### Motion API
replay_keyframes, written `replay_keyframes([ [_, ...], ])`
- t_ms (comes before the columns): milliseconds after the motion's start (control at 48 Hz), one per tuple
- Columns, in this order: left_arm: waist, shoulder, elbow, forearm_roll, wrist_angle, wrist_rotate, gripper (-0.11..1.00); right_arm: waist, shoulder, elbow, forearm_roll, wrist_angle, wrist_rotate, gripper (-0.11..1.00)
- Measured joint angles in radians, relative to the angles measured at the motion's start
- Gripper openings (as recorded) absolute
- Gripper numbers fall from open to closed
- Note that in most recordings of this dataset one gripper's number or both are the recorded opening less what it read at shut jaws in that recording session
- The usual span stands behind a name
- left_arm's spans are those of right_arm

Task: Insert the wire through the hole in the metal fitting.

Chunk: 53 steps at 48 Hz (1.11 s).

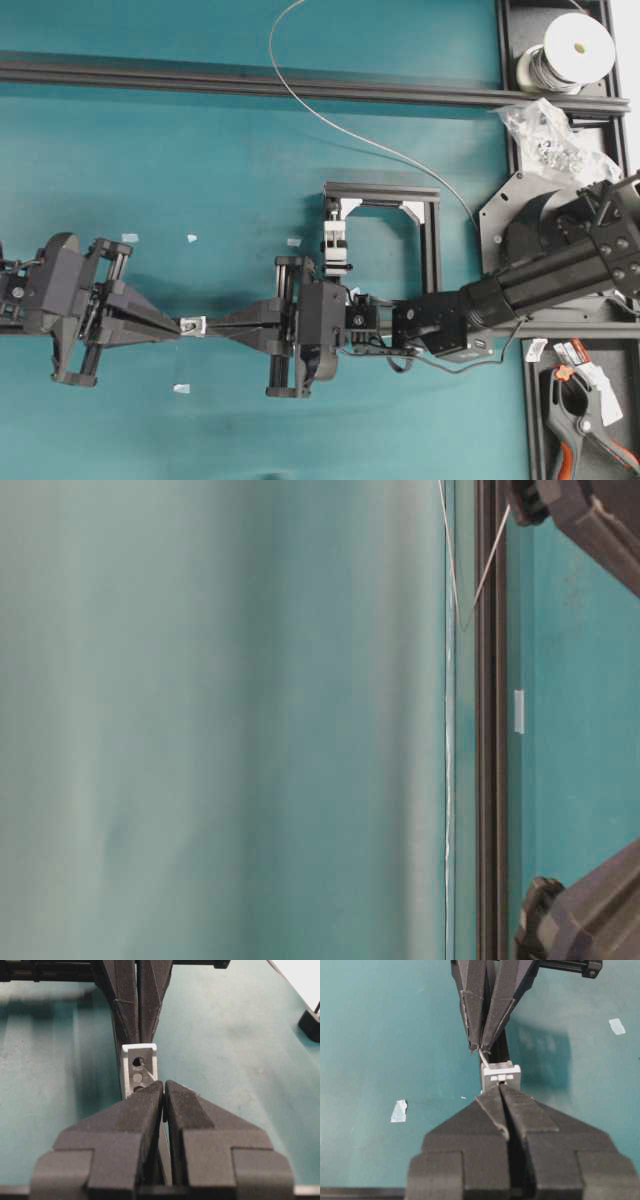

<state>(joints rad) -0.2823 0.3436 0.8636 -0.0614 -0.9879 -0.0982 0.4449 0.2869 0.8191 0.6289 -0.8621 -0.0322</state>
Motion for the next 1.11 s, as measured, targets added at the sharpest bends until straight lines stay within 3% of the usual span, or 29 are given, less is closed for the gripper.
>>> replay_keyframes([
  [63, 0.0, 0.0, 0.0, 0.0, 0.0, 0.0, -0.1, 0.0, 0.0, 0.0, 0.0, 0.0, 0.002, 0.04],
  [146, 0.002, 0.0, 0.002, 0.0, 0.002, 0.0, -0.1, 0.0, -0.002, -0.002, 0.0, -0.002, 0.002, 0.2],
  [355, 0.0, 0.0, 0.003, 0.0, 0.002, 0.0, -0.1, 0.002, -0.015, -0.002, 0.0, 0.005, 0.0, 0.8],
  [417, 0.0, -0.005, 0.014, 0.002, 0.002, 0.0, -0.1, 0.002, -0.018, -0.003, -0.002, 0.011, 0.0, 0.92],
  [751, -0.008, -0.109, 0.135, 0.002, 0.009, 0.0, -0.1, 0.006, -0.02, -0.002, -0.002, 0.041, 0.0, 0.92],
  [1105, -0.044, -0.291, 0.29, 0.002, 0.115, 0.0, -0.1, 0.008, -0.02, -0.003, 0.0, 0.043, 0.0, 0.92],
])
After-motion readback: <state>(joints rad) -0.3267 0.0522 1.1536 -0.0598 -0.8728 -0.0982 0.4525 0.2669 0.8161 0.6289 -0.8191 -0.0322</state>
